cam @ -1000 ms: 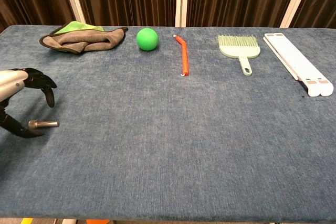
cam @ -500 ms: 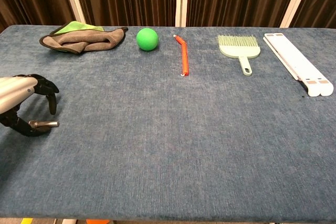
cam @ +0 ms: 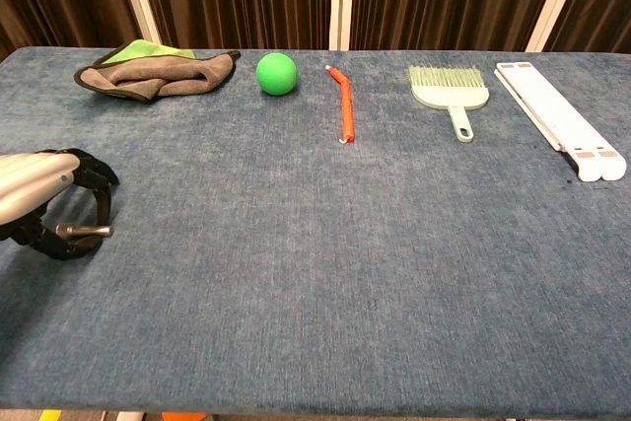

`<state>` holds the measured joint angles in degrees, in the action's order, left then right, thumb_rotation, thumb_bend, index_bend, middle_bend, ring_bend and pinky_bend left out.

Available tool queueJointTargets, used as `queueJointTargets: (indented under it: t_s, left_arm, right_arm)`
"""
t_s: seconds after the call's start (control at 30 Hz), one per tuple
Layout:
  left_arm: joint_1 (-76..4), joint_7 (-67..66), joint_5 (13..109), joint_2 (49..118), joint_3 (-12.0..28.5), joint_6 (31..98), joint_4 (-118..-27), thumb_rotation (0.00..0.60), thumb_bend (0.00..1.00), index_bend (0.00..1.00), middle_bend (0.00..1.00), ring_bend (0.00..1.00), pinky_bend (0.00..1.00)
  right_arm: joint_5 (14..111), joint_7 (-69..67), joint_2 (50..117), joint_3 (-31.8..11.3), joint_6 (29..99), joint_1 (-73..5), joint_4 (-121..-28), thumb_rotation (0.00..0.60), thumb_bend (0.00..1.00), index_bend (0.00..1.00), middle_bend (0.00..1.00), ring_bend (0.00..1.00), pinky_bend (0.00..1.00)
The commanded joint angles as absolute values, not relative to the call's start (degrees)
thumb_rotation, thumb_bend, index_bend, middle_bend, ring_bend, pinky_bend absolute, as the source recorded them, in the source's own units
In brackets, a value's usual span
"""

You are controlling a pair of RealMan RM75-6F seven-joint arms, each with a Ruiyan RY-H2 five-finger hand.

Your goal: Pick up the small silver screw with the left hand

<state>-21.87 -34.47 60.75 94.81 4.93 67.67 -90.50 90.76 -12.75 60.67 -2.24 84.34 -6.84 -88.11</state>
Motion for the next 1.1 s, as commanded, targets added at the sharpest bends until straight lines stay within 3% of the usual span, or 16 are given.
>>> queueJointTargets:
  t_s: [0.03,0.73,1.1]
  left_arm:
    - [-22.0,-34.5,60.4,95.1,5.0,67.7,-90.2,0.6,0.33,0.53,0.16,0.01,0.0]
    - [-20.6,-14.5,63.5,92.2,8.3,67.4,-90.3,0.6,0.37,0.57,0.16,0.01,0.0]
    - [-19.7,-10.3,62.0,92.1,8.7,67.0,-88.9,0.6,0.36,0.56,0.16,0.01,0.0]
  right_arm:
    - [90.6,-12.7,60.7,-2.2,84.1,-6.9,-88.1,0.6,0.24,0.1,0.2,0.05,0.08]
    - [89.9,-11.9,60.5,-2.2,84.0,-6.7,-88.8,0.6,0.24,0.1,0.2,0.05,0.08]
    - [89.6,-10.8,60.1,-2.2,83.4,-6.8,-89.7,0.6,0.24,0.1,0.2,0.05,0.07]
